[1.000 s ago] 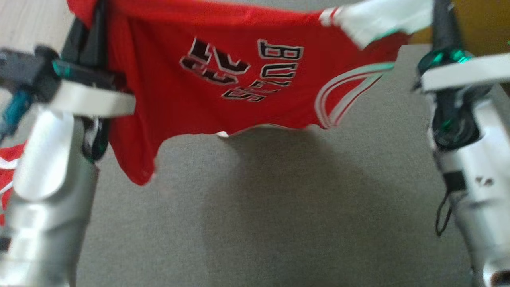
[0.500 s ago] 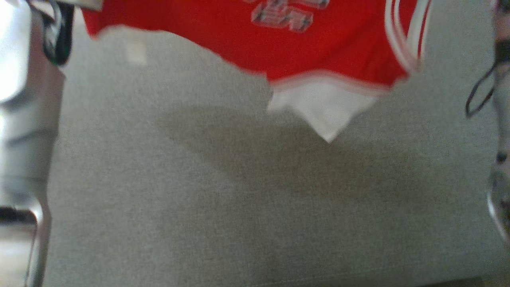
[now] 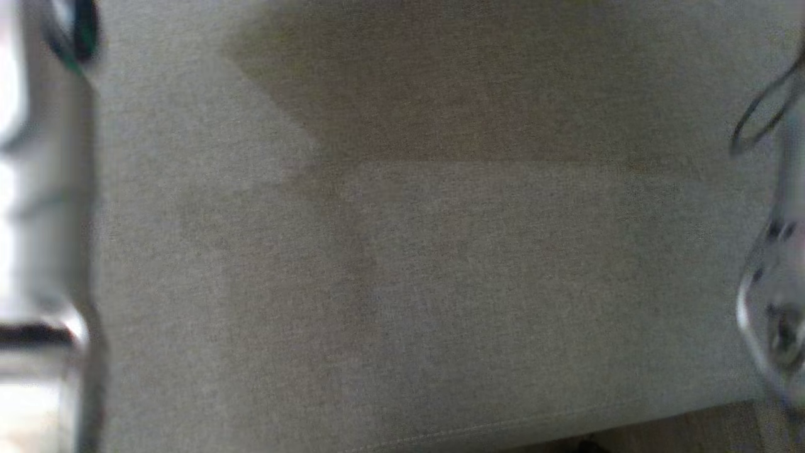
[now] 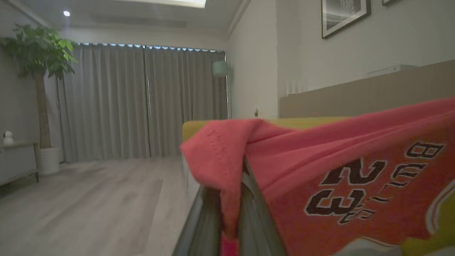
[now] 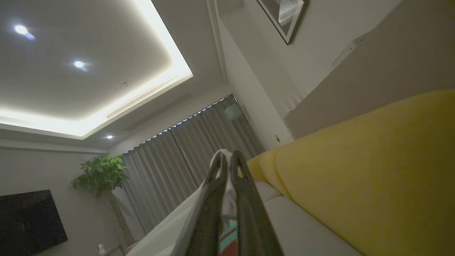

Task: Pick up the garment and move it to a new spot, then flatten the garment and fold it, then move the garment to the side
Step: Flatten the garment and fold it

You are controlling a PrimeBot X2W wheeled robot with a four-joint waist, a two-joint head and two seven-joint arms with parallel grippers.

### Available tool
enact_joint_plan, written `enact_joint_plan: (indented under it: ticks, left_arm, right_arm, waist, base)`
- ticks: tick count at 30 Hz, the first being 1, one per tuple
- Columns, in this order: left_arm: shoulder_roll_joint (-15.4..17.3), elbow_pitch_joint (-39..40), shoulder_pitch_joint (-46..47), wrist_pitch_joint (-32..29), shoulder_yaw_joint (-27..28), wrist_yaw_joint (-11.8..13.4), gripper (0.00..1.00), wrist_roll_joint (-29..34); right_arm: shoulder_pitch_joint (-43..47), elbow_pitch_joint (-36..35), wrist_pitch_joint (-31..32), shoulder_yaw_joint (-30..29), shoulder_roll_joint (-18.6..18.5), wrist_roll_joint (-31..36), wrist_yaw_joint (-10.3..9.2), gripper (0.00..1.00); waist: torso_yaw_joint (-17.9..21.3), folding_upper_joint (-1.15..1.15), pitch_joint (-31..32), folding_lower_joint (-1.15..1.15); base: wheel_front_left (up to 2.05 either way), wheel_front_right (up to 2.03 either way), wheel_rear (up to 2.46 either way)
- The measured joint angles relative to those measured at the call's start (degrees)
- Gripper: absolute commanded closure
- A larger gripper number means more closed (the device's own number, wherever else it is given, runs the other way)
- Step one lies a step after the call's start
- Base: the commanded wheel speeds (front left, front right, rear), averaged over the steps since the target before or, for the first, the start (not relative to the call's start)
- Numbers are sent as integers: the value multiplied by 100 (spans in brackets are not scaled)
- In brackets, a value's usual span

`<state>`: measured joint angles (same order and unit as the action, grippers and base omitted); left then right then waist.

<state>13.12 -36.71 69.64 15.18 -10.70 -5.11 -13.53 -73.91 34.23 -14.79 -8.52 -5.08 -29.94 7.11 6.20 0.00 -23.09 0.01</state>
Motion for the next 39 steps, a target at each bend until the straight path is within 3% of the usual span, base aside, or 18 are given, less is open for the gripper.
enact_joint_plan:
  ticks: [8, 12, 22, 33, 39]
  left_arm:
    - [-832, -534, -2278, -32, 459, -204, 100, -700]
    - [-1088, -776, -3351, -36, 561, -250, 100, -959]
    - [-1122, -538, -4713, -24, 533, -249, 100, -1388]
    - [-1126, -253, -6354, -48, 198, -250, 100, -1897]
    - [-1122, -100, -6784, -48, -66, -249, 100, -1980]
  right_arm:
    - [2369, -309, 15, 506, -77, -1102, 1, 100]
    - [3647, -706, 16, 838, -145, -1608, 1, 100]
    - [5754, -1404, 21, 1435, -359, -2078, 0, 100]
    - [7184, -968, 73, 1553, -382, -2148, 0, 100]
    - [7587, -988, 77, 1456, -375, -2263, 0, 100]
  waist:
    - [-2, 0, -8, -1]
    - [39, 0, 171, -2]
    - [173, 1, 890, -3]
    - [204, 1, 1898, -3]
    - [60, 1, 2168, -3]
  base:
    - [0, 0, 0]
    - [0, 0, 0]
    - [0, 0, 0]
    - [0, 0, 0]
    - [0, 0, 0]
